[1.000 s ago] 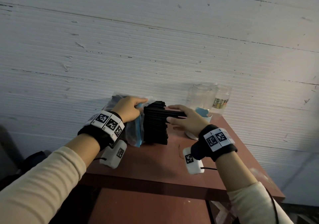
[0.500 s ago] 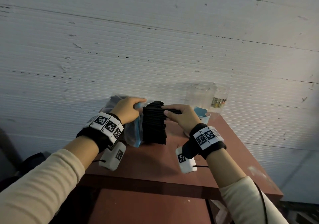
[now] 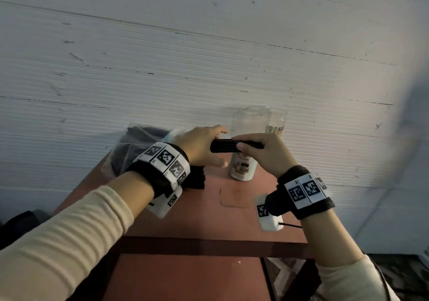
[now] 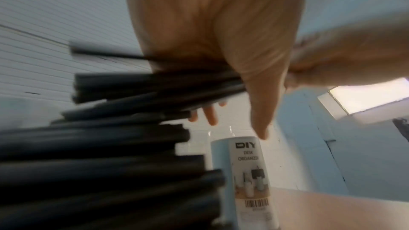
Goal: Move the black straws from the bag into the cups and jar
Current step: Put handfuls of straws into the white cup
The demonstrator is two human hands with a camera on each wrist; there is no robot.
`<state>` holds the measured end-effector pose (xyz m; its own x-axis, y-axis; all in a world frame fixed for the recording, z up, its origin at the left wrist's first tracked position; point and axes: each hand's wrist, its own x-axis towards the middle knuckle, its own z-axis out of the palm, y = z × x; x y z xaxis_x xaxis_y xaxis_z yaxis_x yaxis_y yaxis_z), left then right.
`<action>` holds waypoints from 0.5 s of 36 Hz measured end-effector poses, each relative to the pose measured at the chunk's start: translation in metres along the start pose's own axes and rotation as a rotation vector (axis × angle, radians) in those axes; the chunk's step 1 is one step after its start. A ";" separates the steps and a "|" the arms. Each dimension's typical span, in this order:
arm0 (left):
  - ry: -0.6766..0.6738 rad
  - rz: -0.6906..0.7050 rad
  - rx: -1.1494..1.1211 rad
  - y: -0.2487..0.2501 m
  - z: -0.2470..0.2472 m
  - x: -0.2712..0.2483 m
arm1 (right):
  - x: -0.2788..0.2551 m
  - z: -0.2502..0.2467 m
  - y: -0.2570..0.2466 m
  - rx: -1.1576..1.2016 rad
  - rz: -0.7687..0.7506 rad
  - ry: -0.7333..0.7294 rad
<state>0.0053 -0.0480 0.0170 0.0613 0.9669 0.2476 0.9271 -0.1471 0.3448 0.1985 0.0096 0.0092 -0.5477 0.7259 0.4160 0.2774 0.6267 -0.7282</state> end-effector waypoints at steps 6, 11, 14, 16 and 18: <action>0.035 0.022 0.075 0.027 0.007 0.023 | -0.014 -0.033 -0.023 -0.101 -0.100 0.057; 0.167 0.053 -0.180 0.057 0.010 0.029 | -0.018 -0.063 -0.046 -0.122 -0.200 0.248; 0.222 0.056 -0.419 0.073 0.021 0.028 | -0.012 -0.066 -0.054 -0.126 -0.287 0.323; 0.228 0.033 -0.620 0.080 0.034 0.027 | -0.008 -0.061 -0.055 -0.113 -0.328 0.314; 0.237 -0.028 -0.741 0.085 0.048 0.025 | -0.004 -0.054 -0.052 -0.115 -0.339 0.292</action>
<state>0.1036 -0.0266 0.0089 -0.1169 0.9141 0.3882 0.4327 -0.3050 0.8484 0.2284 -0.0109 0.0748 -0.3816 0.5140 0.7682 0.2158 0.8577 -0.4666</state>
